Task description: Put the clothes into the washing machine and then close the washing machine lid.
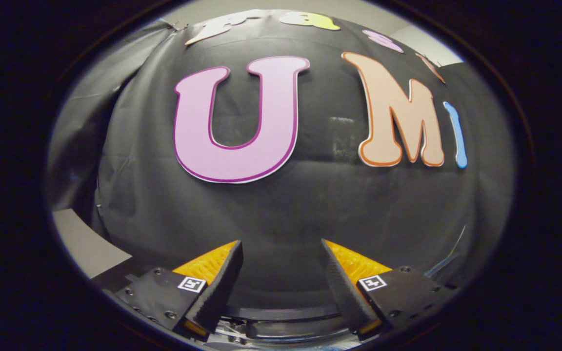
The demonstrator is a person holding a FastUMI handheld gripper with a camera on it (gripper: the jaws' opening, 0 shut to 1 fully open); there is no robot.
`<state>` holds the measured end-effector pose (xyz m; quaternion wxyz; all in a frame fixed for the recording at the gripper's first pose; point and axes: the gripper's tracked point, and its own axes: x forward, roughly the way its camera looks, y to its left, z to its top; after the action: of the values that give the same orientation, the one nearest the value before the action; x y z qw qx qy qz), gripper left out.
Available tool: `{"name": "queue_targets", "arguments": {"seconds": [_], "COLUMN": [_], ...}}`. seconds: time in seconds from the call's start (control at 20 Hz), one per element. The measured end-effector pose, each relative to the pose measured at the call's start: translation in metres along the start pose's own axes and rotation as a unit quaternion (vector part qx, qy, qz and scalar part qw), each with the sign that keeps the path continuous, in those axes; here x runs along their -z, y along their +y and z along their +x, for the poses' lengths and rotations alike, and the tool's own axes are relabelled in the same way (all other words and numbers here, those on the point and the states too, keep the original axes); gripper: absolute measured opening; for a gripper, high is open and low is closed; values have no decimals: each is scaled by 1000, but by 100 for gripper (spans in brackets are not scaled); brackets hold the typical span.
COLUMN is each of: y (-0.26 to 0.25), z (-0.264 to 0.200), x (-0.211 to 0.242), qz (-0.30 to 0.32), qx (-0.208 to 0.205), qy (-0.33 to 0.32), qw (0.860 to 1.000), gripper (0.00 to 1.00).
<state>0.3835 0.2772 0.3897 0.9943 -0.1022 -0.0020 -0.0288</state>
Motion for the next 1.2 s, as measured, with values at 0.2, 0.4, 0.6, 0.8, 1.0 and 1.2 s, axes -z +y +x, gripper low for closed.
{"name": "queue_targets", "arguments": {"seconds": [0.2,0.4,0.6,0.8,1.0,1.2], "y": [0,0,-1,-1,-1,-2], "z": [-20,-33,-48,-61,-75,-82], "x": [-2,-3,2,2,7,13], "qz": [1,1,0,1,1,0], "qx": [-2,-6,-5,-5,-4,-6], "qy": [-28,-43,-39,-56,-62,-54], "qw": [1000,999,999,998,998,999], "gripper": [98,98,98,97,97,98]}}
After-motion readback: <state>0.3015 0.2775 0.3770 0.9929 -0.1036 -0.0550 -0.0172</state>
